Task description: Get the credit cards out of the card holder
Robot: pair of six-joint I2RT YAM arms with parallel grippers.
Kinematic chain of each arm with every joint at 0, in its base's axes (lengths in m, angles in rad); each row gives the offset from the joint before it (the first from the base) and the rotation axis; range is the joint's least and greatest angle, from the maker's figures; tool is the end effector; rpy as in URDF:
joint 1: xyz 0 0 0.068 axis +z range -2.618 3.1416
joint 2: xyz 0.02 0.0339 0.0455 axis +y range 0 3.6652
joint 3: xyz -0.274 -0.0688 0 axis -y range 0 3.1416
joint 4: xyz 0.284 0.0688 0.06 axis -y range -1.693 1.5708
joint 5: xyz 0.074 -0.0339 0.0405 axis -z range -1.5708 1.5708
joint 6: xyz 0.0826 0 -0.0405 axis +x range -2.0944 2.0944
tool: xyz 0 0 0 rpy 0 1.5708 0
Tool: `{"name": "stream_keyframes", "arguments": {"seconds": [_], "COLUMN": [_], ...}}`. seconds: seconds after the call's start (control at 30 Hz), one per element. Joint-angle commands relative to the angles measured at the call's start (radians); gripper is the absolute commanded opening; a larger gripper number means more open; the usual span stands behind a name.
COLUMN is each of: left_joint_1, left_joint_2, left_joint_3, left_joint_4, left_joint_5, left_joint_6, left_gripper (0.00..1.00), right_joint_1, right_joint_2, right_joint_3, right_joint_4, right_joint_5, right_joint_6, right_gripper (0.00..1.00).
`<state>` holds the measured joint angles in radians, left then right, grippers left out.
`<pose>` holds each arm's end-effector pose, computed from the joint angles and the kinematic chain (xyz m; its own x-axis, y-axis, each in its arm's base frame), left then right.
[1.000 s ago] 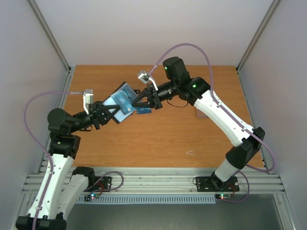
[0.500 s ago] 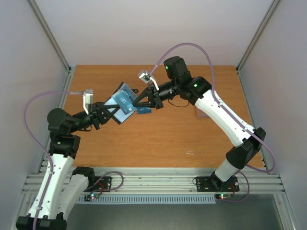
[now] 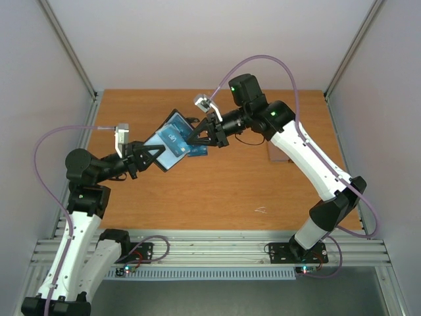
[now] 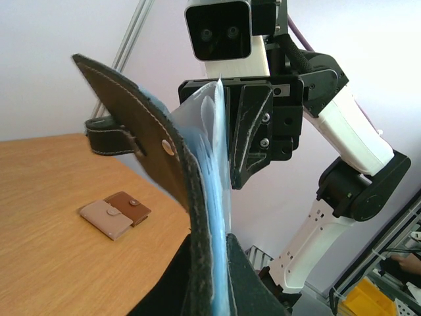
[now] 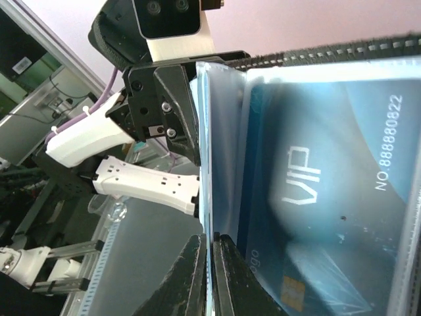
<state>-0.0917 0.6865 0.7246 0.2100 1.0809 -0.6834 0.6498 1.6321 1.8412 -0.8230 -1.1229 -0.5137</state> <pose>0.1915 -0.0908 0.3857 -0.3754 -0.2638 -0.8885 0.8483 0.2884 -0.4441 0.2670 0.2964 0.4414 0.0176 -0.2539 -0.9671 -0.9645 -0.2592 0.0505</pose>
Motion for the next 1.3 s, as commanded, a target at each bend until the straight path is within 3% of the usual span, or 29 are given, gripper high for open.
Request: {"name": "stream_keyframes", "arguments": {"seconds": [0.0, 0.13, 0.3, 0.53, 0.77, 0.9, 1.03, 1.27], "left_joint_1": [0.003, 0.003, 0.003, 0.003, 0.003, 0.002, 0.011, 0.049], "left_joint_2": [-0.012, -0.01, -0.004, -0.006, -0.02, -0.033, -0.048, -0.065], "left_joint_3": [0.005, 0.011, 0.013, 0.01, 0.004, 0.006, -0.018, -0.082], "left_joint_4": [0.023, 0.02, 0.022, 0.007, -0.147, -0.358, -0.511, -0.571], "left_joint_5": [0.019, 0.022, 0.023, 0.026, -0.03, -0.139, -0.357, -0.577], "left_joint_6": [0.026, 0.036, 0.042, 0.052, 0.147, 0.273, 0.339, 0.313], "left_gripper": [0.0, 0.0, 0.0, 0.0, 0.0, 0.0, 0.0, 0.0], "right_joint_1": [0.0, 0.002, 0.002, -0.045, -0.093, -0.149, -0.183, -0.182], "right_joint_2": [0.013, 0.015, 0.005, -0.01, -0.033, -0.046, -0.03, 0.133], "right_joint_3": [0.037, 0.036, 0.035, 0.016, 0.006, -0.027, -0.02, 0.109], "right_joint_4": [-0.011, -0.022, -0.041, -0.066, -0.112, -0.118, -0.159, -0.351], "right_joint_5": [-0.033, -0.032, -0.012, 0.101, 0.182, 0.216, 0.296, 0.454], "right_joint_6": [-0.008, -0.019, -0.044, -0.068, -0.119, -0.141, -0.196, -0.429], "right_gripper": [0.06, 0.07, 0.01, 0.01, 0.01, 0.01, 0.01, 0.01]}}
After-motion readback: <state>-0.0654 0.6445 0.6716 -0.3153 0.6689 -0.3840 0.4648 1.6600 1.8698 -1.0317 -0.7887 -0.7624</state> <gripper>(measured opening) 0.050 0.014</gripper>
